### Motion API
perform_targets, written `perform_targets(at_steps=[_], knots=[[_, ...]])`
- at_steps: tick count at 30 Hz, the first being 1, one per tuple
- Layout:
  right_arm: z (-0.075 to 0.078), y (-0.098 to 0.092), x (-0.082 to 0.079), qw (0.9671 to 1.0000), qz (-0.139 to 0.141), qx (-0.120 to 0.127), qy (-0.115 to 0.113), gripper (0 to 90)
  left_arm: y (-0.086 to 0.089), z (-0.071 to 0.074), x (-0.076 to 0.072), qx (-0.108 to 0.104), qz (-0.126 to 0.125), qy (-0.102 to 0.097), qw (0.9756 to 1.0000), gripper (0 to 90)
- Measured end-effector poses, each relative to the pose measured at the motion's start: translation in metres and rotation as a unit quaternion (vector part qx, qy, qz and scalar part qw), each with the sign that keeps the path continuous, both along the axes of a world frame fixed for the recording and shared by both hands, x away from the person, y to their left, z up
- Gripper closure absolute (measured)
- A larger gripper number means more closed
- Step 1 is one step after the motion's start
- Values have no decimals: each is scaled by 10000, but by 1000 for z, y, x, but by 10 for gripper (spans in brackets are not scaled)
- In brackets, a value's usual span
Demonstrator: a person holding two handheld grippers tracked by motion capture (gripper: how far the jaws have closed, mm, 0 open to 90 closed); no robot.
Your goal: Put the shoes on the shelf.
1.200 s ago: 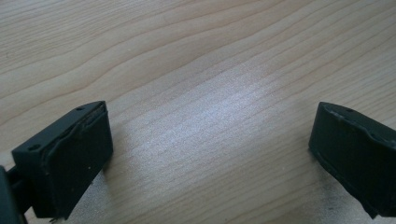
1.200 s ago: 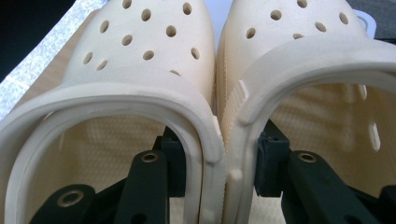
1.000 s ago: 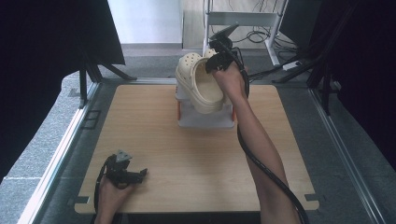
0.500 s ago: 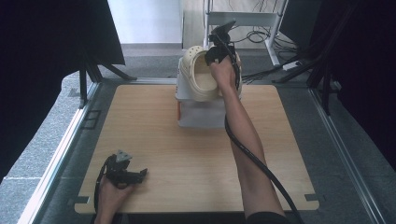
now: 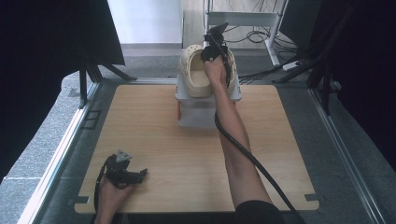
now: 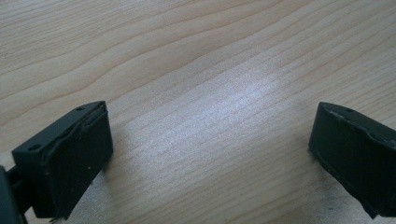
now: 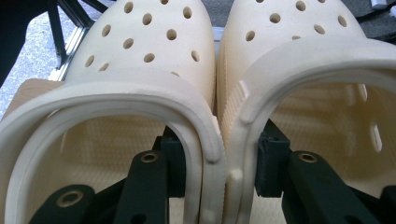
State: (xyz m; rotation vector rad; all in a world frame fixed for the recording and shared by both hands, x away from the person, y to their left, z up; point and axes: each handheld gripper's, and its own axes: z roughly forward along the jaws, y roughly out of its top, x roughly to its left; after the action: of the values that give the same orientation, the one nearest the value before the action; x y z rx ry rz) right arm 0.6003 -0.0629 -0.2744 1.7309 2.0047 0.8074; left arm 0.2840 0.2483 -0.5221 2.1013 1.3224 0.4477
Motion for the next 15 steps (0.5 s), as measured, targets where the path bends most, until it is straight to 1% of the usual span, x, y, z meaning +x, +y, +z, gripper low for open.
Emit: perform_targets(at_steps=[3, 6, 7, 8, 10, 13, 14, 15], knots=[[-9, -1, 4, 10000, -6, 28, 38, 626, 0, 0, 0, 4, -6, -10, 10000, 0], [-16, 1, 5, 9999, 80, 34, 64, 612, 0, 0, 0, 5, -7, -10, 10000, 0], [-16, 2, 3, 9999, 106, -44, -14, 606, 0, 0, 0, 6, -7, -10, 10000, 0], [-16, 2, 3, 9999, 128, -48, -10, 597, 0, 0, 0, 4, -6, -10, 10000, 0], [-17, 0, 1, 9998, 209, 5, -54, 563, 0, 0, 0, 5, -3, -10, 10000, 0], [-17, -2, -1, 9992, 373, 14, -138, 503, 0, 0, 0, 1, -3, -7, 10000, 0], [-17, -3, -2, 9988, 451, -20, -173, 450, 0, 0, 0, 0, -3, -7, 10000, 0], [-17, -3, -3, 9983, 548, -78, -175, 415, 0, 0, 0, 1, -3, -7, 10000, 0]])
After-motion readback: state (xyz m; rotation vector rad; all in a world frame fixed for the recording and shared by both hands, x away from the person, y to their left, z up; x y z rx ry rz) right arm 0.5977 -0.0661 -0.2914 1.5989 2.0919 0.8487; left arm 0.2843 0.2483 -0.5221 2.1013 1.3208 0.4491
